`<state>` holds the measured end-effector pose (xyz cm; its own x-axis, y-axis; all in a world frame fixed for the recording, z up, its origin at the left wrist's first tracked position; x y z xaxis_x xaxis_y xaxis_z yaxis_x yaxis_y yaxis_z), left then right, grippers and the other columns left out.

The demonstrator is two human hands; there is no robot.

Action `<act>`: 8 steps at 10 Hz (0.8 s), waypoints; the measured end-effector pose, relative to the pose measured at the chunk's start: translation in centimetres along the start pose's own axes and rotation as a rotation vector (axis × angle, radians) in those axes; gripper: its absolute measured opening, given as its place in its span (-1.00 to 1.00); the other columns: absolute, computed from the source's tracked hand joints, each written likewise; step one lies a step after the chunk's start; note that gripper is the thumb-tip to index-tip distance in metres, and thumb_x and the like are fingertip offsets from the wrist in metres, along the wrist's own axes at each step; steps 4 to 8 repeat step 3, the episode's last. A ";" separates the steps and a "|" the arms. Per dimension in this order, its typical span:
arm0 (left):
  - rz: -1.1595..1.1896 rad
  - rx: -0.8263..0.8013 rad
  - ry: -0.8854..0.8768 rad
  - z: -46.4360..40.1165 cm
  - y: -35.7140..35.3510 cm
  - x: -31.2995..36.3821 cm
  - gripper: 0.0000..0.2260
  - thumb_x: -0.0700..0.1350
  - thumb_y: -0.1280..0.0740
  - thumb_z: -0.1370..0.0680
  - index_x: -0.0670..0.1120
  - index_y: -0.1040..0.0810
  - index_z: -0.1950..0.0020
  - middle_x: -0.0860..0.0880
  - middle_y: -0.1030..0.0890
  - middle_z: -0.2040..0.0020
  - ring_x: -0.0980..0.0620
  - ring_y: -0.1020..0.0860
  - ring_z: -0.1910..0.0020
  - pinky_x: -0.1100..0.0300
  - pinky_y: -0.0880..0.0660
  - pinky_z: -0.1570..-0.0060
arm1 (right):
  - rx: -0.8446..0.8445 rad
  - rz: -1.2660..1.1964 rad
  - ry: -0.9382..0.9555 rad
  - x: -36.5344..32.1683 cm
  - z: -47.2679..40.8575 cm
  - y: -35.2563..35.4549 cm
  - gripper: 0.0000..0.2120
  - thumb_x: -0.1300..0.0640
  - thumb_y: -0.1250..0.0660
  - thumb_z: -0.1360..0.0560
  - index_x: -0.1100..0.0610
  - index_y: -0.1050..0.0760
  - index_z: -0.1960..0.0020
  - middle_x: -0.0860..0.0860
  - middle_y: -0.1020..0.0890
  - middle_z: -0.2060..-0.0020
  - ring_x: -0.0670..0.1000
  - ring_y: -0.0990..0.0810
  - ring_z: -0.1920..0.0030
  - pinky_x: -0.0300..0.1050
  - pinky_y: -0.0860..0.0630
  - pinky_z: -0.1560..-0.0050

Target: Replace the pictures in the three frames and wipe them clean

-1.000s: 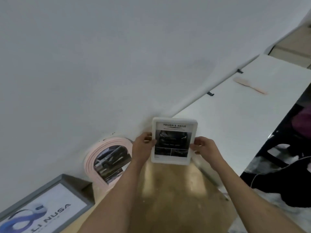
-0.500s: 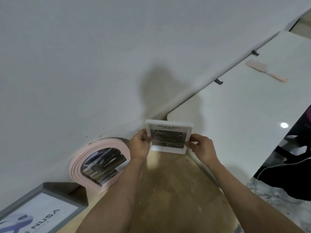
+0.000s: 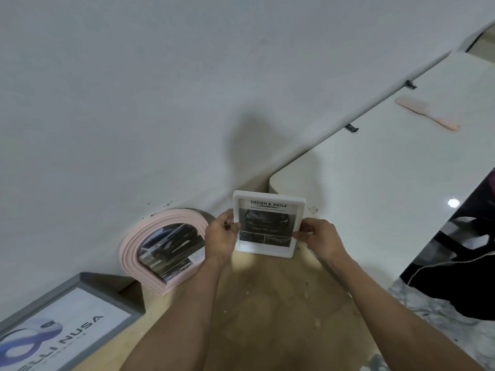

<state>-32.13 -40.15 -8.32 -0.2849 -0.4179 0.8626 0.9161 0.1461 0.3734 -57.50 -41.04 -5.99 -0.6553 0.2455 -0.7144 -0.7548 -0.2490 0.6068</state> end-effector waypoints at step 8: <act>-0.139 0.099 -0.051 5.6 0.4 2.6 -0.59 -0.21 -0.40 -0.55 -0.17 -0.48 -0.39 -0.07 -0.56 -0.24 -0.04 -0.55 -0.13 0.11 -0.46 -0.16 | 0.170 -0.018 -0.071 -0.7 5.0 -0.1 -0.56 0.09 -0.43 -0.45 0.06 -0.46 -0.31 -0.02 -0.63 -0.10 0.06 -0.59 -0.13 -0.03 -0.46 -0.14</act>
Point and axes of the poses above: each hand's wrist, its own z-axis away from the middle knuckle, its own y-axis out of the back of the hand, x = y × z, the point moved 3 cm from there along -z, towards the middle knuckle
